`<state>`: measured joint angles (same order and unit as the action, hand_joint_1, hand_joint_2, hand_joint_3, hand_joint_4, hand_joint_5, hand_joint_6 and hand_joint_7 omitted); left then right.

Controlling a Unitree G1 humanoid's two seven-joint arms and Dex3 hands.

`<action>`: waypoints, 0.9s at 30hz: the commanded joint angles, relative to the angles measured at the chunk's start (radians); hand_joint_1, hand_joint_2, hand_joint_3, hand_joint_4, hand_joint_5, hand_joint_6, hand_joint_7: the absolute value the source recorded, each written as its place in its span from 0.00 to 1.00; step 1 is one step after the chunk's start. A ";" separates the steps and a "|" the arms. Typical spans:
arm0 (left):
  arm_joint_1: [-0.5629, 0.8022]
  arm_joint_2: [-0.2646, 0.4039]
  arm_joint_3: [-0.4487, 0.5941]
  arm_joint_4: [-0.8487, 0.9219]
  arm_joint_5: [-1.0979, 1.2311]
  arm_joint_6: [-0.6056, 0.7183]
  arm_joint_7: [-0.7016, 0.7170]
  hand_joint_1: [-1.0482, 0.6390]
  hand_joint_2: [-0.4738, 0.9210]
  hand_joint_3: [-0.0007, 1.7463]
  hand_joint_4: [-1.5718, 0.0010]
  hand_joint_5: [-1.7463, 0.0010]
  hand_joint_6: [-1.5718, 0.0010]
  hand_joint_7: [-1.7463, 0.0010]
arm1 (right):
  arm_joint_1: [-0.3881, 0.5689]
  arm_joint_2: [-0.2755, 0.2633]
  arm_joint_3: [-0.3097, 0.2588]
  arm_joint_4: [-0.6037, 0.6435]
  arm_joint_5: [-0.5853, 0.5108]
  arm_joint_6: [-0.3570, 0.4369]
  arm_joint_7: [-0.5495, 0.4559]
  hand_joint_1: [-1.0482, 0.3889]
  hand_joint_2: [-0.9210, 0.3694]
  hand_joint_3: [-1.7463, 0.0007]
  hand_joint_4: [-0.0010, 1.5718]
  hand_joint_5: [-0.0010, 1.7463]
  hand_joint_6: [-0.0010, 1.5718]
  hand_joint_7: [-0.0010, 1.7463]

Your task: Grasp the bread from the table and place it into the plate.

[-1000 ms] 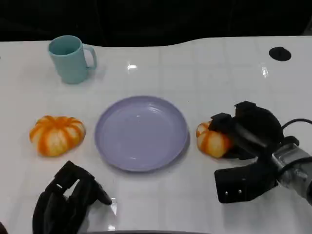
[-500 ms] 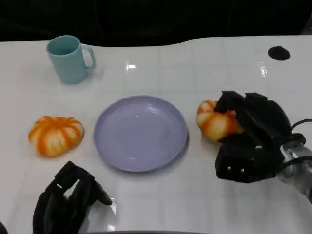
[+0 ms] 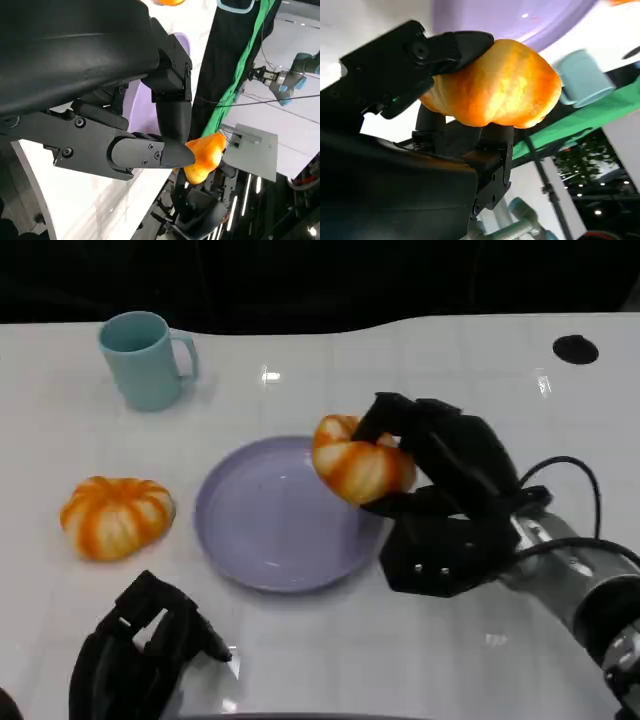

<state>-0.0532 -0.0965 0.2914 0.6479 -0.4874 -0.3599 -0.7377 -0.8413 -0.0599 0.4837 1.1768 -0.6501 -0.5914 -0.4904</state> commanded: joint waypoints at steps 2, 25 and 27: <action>0.011 0.012 0.003 -0.012 -0.001 -0.007 0.004 0.29 1.00 0.15 0.61 0.00 0.67 0.15 | -0.051 0.030 0.015 -0.007 -0.017 0.015 0.010 0.63 0.32 0.39 0.53 1.00 0.40 1.00; 0.033 0.004 0.003 -0.037 -0.014 -0.002 -0.014 0.29 1.00 0.15 0.61 0.00 0.69 0.12 | -0.172 0.221 0.220 0.147 -0.226 0.407 -0.134 0.58 0.07 0.78 0.53 1.00 0.53 0.59; 0.034 0.002 0.003 -0.038 -0.015 -0.002 -0.014 0.29 1.00 0.15 0.61 0.00 0.69 0.13 | -0.168 0.219 0.232 0.151 -0.236 0.418 -0.147 0.59 0.04 0.82 0.54 1.00 0.54 0.58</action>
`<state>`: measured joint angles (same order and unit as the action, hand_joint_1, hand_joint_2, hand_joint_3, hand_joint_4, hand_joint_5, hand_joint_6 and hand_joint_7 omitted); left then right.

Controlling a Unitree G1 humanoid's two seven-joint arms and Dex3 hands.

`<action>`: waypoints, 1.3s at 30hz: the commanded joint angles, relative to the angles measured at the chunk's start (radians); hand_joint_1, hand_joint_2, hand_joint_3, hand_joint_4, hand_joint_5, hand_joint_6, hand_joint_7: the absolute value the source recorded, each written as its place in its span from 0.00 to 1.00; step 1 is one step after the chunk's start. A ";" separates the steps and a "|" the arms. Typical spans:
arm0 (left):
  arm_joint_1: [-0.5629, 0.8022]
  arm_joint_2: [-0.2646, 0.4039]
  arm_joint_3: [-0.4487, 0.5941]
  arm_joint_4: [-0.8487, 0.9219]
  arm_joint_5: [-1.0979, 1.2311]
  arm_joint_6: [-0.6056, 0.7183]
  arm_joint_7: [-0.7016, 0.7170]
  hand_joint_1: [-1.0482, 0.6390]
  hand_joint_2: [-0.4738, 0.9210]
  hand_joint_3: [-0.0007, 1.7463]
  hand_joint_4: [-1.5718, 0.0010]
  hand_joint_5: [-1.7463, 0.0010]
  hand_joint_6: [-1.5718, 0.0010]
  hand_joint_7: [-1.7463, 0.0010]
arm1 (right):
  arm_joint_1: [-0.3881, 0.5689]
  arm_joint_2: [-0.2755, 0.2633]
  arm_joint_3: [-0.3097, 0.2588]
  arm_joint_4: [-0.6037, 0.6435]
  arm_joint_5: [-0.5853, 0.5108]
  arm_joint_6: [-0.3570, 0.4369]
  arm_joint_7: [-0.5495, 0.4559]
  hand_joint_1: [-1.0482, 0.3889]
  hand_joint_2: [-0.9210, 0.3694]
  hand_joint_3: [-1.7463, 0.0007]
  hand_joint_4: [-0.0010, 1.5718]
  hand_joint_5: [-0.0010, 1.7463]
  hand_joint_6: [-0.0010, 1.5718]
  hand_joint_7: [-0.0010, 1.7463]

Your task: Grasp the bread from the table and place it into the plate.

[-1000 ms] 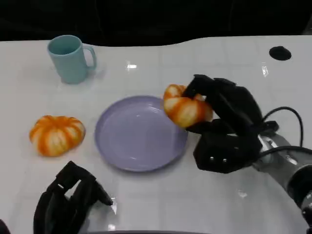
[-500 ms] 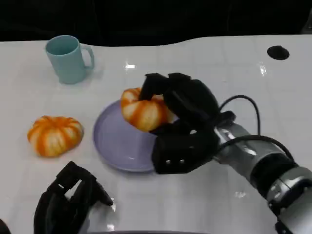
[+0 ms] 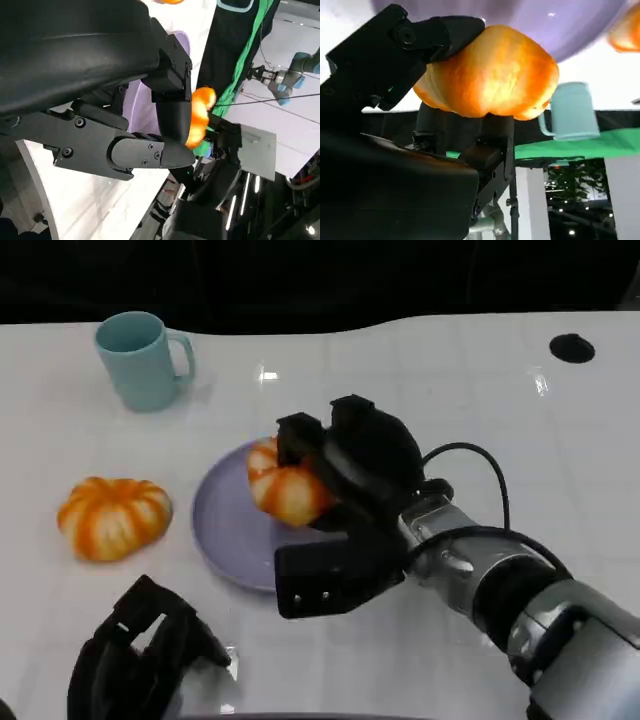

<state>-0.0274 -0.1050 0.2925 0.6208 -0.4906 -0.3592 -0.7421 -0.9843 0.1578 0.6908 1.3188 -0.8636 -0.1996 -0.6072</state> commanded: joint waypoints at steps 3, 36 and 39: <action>0.010 0.011 0.001 -0.016 -0.011 0.000 -0.009 0.29 1.00 0.14 0.61 0.00 0.69 0.13 | -0.019 -0.004 0.024 0.010 -0.017 0.014 -0.029 0.61 0.04 0.85 0.53 1.00 0.50 0.65; 0.002 0.009 -0.007 -0.009 -0.014 0.003 0.001 0.30 1.00 0.16 0.61 0.00 0.67 0.16 | 0.011 -0.082 -0.077 -0.080 0.132 -0.116 0.370 0.09 0.00 0.72 0.02 0.00 0.04 0.00; -0.001 0.011 -0.008 -0.009 -0.012 0.009 0.006 0.30 1.00 0.15 0.61 0.00 0.67 0.16 | 0.037 -0.114 -0.095 -0.109 0.159 -0.167 0.387 0.09 0.00 0.72 0.03 0.01 0.05 0.00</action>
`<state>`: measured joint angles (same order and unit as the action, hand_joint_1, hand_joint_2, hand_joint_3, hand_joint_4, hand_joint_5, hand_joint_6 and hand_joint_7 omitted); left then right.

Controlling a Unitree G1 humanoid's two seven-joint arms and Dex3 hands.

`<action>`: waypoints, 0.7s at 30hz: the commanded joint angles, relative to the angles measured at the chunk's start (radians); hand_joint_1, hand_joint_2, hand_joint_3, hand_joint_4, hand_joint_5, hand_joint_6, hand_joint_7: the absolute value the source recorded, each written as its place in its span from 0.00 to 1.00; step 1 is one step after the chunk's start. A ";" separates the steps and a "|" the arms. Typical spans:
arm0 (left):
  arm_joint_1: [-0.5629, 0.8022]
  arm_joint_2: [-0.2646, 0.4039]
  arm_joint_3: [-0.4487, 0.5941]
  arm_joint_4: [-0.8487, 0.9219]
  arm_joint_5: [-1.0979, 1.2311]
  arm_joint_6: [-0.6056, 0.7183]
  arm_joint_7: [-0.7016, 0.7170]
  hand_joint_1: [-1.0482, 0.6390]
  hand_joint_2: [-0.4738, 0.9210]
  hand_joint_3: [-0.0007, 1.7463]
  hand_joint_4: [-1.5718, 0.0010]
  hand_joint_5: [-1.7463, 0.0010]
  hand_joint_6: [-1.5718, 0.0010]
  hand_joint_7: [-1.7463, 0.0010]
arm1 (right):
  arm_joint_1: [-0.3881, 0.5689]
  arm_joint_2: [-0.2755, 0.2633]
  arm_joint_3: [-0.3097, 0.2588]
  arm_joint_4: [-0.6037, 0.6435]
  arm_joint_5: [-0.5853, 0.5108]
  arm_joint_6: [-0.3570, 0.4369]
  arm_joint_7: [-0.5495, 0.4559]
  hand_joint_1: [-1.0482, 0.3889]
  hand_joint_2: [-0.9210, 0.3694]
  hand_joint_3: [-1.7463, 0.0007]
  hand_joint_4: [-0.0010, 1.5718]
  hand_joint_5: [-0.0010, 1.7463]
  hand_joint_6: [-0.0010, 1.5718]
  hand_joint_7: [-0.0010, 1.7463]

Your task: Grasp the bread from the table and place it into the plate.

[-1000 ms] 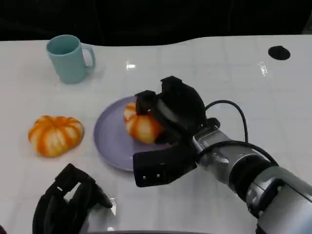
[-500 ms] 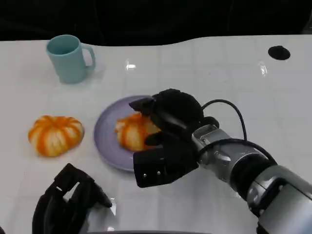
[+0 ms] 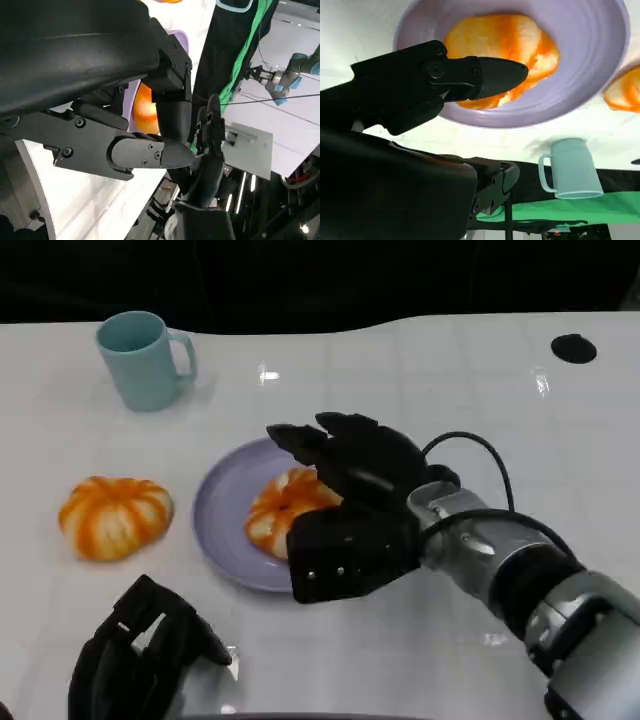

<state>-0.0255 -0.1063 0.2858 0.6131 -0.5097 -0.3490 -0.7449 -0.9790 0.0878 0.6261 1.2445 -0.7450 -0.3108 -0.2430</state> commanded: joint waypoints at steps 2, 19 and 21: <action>-0.004 0.011 -0.001 0.000 0.005 -0.001 0.009 0.30 1.00 0.15 0.61 0.00 0.67 0.15 | 0.058 -0.071 -0.038 -0.060 0.050 -0.104 0.017 0.09 0.00 0.72 0.04 0.01 0.06 0.01; -0.026 0.006 -0.009 0.028 0.021 -0.027 0.025 0.29 1.00 0.15 0.60 0.00 0.69 0.11 | 0.389 -0.217 -0.332 -0.316 0.551 -0.417 0.468 0.21 0.00 0.74 0.16 0.06 0.15 0.04; -0.026 0.005 -0.008 0.027 0.023 -0.027 0.027 0.29 1.00 0.15 0.60 0.00 0.69 0.11 | 0.425 -0.226 -0.362 -0.350 0.605 -0.423 0.527 0.22 0.00 0.74 0.20 0.08 0.19 0.05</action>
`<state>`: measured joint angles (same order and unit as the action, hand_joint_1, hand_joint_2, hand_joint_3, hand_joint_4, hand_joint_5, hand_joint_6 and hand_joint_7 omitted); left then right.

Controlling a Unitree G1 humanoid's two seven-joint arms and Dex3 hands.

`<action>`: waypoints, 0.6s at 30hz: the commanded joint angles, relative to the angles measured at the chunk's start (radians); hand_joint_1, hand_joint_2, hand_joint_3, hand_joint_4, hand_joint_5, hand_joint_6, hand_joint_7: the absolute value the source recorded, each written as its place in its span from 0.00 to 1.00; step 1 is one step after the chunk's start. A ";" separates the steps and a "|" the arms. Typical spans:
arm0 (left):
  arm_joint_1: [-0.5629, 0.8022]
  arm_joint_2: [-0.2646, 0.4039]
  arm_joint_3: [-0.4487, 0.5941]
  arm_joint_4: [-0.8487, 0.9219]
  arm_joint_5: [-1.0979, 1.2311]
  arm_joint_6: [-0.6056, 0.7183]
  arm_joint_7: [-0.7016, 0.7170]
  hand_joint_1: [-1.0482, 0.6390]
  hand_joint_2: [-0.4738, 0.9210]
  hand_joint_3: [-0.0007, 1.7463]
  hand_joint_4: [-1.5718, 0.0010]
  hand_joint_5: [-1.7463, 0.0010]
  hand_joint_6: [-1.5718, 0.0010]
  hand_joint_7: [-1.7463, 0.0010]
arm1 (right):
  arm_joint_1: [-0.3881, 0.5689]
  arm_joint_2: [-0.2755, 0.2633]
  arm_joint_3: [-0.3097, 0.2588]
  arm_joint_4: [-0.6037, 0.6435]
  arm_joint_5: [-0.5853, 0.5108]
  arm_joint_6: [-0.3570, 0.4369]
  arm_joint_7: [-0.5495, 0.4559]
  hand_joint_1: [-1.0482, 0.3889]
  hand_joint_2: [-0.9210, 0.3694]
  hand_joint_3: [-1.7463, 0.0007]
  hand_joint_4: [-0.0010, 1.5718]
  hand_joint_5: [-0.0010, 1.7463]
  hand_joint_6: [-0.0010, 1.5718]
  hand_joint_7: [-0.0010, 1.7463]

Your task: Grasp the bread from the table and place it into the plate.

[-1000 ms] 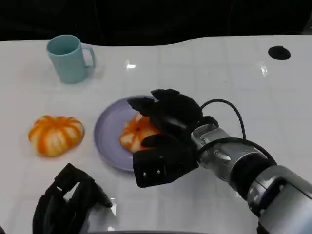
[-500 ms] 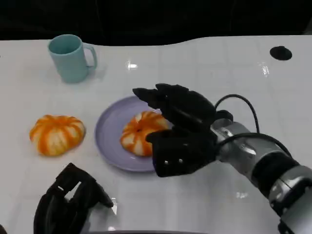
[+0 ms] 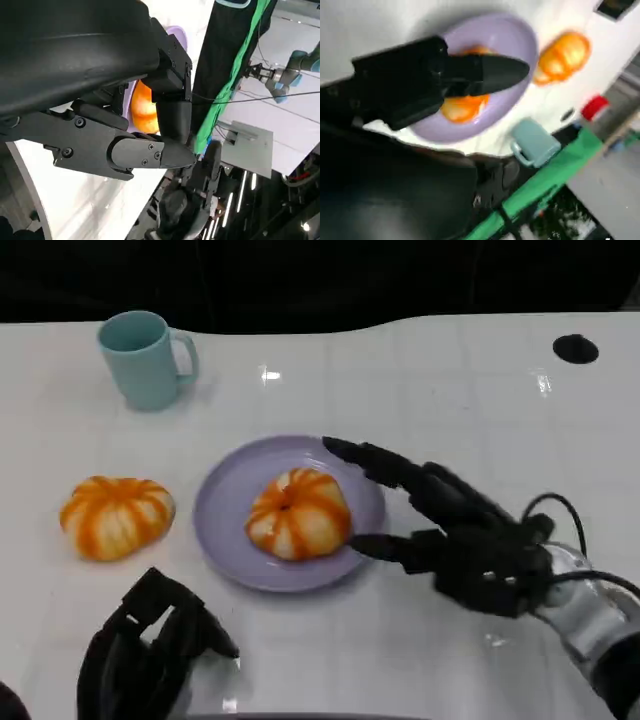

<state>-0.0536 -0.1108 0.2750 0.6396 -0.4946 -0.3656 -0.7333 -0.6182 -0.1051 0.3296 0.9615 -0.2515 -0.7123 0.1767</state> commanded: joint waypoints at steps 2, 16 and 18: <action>0.001 0.009 0.004 0.000 0.011 -0.011 0.017 0.29 1.00 0.15 0.60 0.00 0.69 0.11 | 0.121 -0.052 -0.100 -0.111 0.177 -0.035 0.172 0.25 0.00 0.73 0.26 0.11 0.25 0.07; 0.004 0.020 0.000 -0.019 0.019 0.017 0.038 0.29 1.00 0.15 0.60 0.00 0.67 0.13 | 0.382 -0.052 -0.279 -0.313 0.538 0.180 0.493 0.34 0.00 0.76 0.25 0.73 0.35 0.46; 0.007 0.021 0.000 -0.021 0.019 0.016 0.037 0.29 1.00 0.15 0.60 0.00 0.67 0.13 | 0.426 -0.038 -0.301 -0.364 0.576 0.260 0.488 0.33 0.00 0.76 0.27 0.78 0.31 0.61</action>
<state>-0.0553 -0.1076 0.2728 0.6278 -0.4796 -0.3427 -0.7002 -0.2450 -0.1507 0.0651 0.6549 0.2691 -0.5389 0.6630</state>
